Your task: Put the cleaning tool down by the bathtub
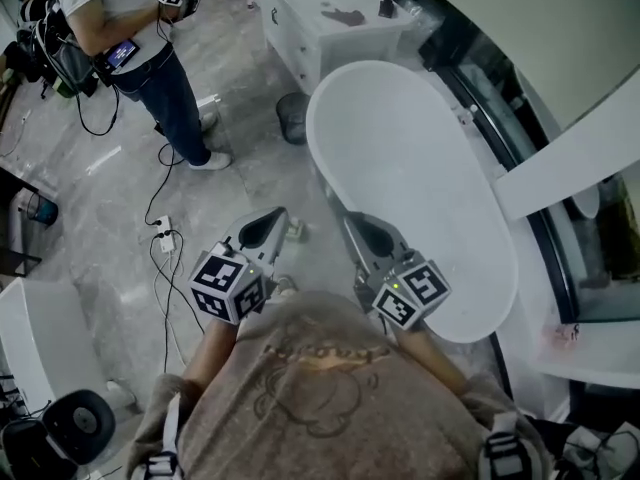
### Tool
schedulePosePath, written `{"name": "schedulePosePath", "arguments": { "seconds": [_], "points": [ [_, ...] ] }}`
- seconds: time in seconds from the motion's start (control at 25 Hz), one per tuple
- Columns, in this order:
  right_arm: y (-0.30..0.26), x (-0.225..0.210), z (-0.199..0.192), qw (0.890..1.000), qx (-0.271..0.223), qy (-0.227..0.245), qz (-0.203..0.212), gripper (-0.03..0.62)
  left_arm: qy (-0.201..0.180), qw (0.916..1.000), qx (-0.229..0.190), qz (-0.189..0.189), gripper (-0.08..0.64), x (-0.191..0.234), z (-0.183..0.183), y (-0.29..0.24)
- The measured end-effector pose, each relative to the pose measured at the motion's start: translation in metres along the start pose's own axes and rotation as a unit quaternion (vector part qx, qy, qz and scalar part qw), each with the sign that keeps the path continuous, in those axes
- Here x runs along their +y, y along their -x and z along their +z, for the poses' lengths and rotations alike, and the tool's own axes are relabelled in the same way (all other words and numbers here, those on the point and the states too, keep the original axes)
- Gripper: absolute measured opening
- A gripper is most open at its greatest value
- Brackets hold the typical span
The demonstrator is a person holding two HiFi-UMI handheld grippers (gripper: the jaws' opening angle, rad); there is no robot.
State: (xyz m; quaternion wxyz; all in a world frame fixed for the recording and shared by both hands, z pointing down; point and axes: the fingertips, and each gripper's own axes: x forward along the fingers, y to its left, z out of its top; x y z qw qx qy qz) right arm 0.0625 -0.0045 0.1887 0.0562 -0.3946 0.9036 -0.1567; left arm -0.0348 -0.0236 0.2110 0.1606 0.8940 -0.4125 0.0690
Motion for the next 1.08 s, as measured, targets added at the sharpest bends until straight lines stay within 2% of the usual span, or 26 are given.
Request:
{"name": "schedulePosePath", "arguments": {
  "seconds": [0.36,1.08],
  "points": [
    [-0.004,0.011,0.005,1.000,-0.006,0.009,0.021,-0.003,0.017,0.9997,-0.012,0.013,0.002,0.011,0.009,0.009],
    [-0.016,0.003,-0.006,1.000,0.000,-0.002,0.022,-0.002,0.022,0.9992,-0.008,0.033,0.002,0.024,0.000,0.004]
  ]
}}
